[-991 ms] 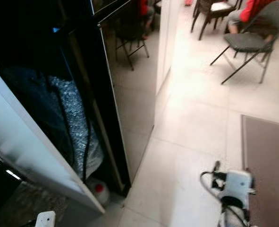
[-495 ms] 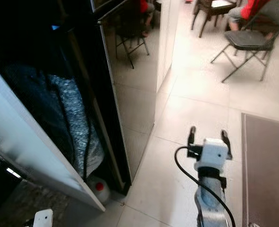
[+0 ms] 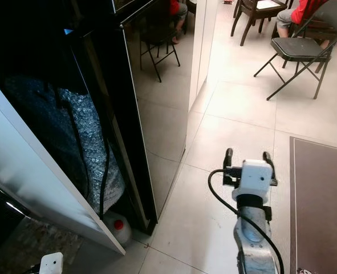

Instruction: Restocking fridge

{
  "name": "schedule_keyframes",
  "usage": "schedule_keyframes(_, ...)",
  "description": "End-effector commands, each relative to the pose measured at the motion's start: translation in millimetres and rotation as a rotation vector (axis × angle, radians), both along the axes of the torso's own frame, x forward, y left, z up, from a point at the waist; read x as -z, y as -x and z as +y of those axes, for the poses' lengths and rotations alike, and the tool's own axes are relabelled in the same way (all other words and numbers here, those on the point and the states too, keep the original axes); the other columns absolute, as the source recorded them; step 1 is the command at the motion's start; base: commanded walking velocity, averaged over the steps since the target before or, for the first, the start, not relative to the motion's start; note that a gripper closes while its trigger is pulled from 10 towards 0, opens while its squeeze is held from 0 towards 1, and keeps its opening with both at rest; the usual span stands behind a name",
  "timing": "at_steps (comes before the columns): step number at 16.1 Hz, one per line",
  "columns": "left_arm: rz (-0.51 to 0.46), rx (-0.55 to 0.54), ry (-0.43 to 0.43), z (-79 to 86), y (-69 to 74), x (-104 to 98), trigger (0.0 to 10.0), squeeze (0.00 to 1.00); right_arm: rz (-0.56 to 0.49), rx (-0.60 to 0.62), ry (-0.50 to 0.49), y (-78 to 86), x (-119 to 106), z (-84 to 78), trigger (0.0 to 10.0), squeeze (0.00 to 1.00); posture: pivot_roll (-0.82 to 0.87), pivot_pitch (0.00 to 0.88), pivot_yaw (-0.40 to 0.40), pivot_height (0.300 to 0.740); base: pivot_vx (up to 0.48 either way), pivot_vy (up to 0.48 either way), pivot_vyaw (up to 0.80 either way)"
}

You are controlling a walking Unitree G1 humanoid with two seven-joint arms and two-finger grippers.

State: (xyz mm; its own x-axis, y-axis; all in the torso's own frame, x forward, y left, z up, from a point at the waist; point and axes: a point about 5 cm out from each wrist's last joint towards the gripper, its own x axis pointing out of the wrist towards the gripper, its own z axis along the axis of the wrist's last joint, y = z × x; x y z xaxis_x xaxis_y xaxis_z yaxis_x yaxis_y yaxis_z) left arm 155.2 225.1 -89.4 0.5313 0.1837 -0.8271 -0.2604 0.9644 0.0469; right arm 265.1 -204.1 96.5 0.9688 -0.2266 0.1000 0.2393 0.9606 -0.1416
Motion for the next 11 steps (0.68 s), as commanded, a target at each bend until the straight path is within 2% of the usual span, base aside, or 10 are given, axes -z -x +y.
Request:
schedule_keyframes(1, 0.015, -0.005, -0.003, 3.3, 5.1, 1.4, 10.0, 0.0, -0.004, 0.001, -0.001, -0.4, -4.5, 1.5, 10.0, 0.0, -0.17, 0.0, 0.044, 0.74, 0.0, 0.0, 0.0)
schedule_keyframes(7, 0.013, 0.006, -0.005, 4.1, 4.8, 1.0, 10.0, 0.0, 0.012, 0.047, -0.018, -0.1, -4.5, -6.7, 10.0, 0.0, -0.17, 0.0, 0.051, 0.74, 0.0, 0.273, 0.0)
schedule_keyframes(11, 0.014, 0.01, -0.003, 3.9, 5.2, 1.2, 10.0, 0.0, 0.005, 0.041, -0.021, -3.0, -7.1, -4.0, 10.0, 0.0, -0.17, 0.0, 0.055, 0.74, 0.0, 0.277, 0.0)
